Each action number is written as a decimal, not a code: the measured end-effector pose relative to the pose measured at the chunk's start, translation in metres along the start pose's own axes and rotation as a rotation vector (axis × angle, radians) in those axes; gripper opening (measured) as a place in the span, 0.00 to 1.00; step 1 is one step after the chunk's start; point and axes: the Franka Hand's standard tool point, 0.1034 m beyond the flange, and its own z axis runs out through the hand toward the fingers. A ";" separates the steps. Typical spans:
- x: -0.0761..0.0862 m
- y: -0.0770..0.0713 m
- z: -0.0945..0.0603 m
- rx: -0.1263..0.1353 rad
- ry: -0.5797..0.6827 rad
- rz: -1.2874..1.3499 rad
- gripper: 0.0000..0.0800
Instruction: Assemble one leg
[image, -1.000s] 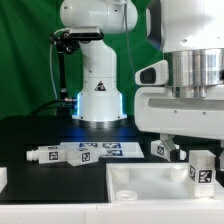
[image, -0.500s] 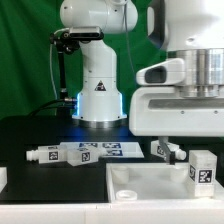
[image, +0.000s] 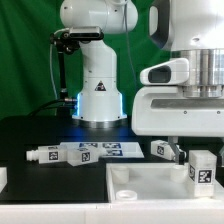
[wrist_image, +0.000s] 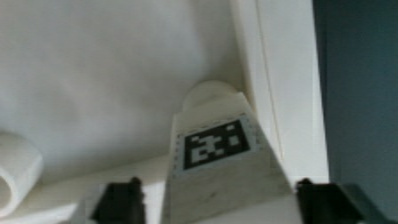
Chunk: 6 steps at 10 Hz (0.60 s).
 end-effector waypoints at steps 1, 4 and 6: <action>-0.001 -0.002 0.000 0.000 0.001 0.130 0.36; -0.004 -0.005 0.000 -0.011 0.006 0.613 0.36; -0.001 -0.004 0.001 0.003 -0.017 0.981 0.36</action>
Offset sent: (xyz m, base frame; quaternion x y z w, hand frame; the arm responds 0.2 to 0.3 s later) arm 0.0015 0.0039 0.0022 -0.0521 0.0282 0.3514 0.9343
